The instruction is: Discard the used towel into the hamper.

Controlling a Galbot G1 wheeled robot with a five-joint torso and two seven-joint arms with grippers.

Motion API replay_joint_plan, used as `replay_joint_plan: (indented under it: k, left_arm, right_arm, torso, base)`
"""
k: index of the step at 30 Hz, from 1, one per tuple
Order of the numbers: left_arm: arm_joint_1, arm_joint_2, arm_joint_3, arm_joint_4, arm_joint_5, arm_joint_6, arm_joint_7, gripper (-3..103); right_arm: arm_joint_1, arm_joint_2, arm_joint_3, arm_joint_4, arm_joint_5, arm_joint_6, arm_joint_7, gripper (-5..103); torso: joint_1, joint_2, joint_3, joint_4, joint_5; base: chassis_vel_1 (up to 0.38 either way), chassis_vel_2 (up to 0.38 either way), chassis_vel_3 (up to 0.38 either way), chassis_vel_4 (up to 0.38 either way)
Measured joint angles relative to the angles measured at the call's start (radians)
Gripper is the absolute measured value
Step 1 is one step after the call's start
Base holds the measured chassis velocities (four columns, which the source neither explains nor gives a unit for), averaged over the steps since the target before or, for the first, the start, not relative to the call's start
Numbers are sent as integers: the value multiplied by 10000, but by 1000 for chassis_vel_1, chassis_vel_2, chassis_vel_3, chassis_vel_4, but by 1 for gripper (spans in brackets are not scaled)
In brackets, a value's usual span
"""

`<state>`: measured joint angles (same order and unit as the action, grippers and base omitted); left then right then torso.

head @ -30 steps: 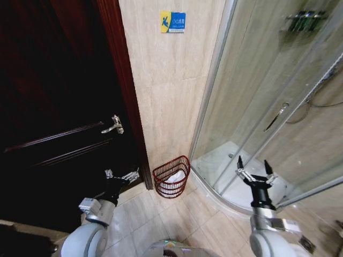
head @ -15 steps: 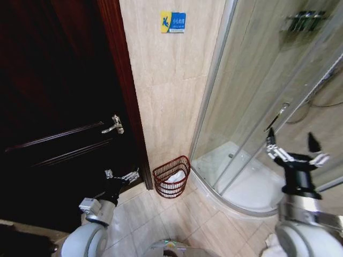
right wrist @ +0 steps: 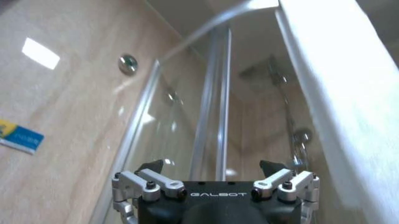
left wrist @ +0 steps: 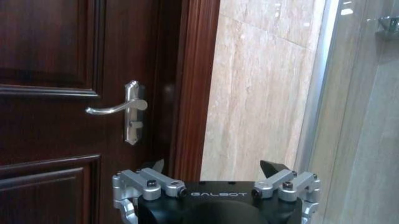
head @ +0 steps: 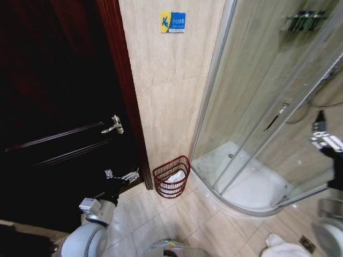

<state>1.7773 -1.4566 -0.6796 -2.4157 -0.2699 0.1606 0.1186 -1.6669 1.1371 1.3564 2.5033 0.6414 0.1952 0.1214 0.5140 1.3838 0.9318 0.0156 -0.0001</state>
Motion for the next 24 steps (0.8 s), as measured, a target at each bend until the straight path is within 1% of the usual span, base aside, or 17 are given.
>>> replay_joint_plan:
  k: [3,4,6,9,10,15,16,17,19,23,24]
  left_arm:
    - [0,0,0,1,0,0,0,100]
    - [0,0,0,1,0,0,0,100]
    - [0,1,0,1,0,0,0,100]
    - [0,2,-1,2,0,0,1,100]
    - [0,2,-1,2,0,0,1,100]
    - [0,1,0,2,0,0,2,100]
    - [-1,1,0,2,0,0,2,100]
    - [-1,1,0,2,0,0,2,100]
    - [0,1,0,2,0,0,2,100]
    - [-2,0,1,2,0,-1,3,100]
    - [0,1,0,2,1,-1,2,100]
  right_arm:
    - [4,-288,752,-3,813,3,-431,100]
    - [4,-288,752,-3,813,3,-431,100]
    - [71,-440,961,-7,1165,-42,-595,100]
    - [284,-603,1074,-71,1207,2,-840,100]
    - [395,-708,1116,-131,1205,-4,-903,100]
    - [524,-914,1155,-174,1286,-64,-914,100]
    - [545,-953,1166,-182,1315,-86,-918,100]
    - [550,-976,1214,-181,1355,-148,-942,100]
    - [547,-1018,1313,-180,1545,-269,-1001,100]
    - [645,-1123,1365,-195,1620,-293,-997,100]
    - [704,-1189,1396,-243,1629,-304,-984,100]
  torso:
    - [-1,0,0,0,-1]
    - [-1,0,0,0,-1]
    - [0,0,0,1,1]
    - [-1,0,0,2,-2]
    - [0,0,0,3,2]
    - [1,0,1,2,6]
    - [0,0,0,2,6]
    - [0,0,0,1,-5]
    - [0,0,0,1,7]
    - [0,1,0,-2,0]
    - [2,0,1,2,2]
  base:
    - [0,0,0,0]
    - [0,0,0,0]
    - [-20,-17,32,23]
    - [-76,-74,74,77]
    - [-104,-123,155,124]
    - [-153,-161,186,155]
    - [-210,-224,211,208]
    - [-210,-225,254,208]
    - [-219,-234,242,192]
    - [-260,-276,271,249]
    - [-296,-313,289,289]
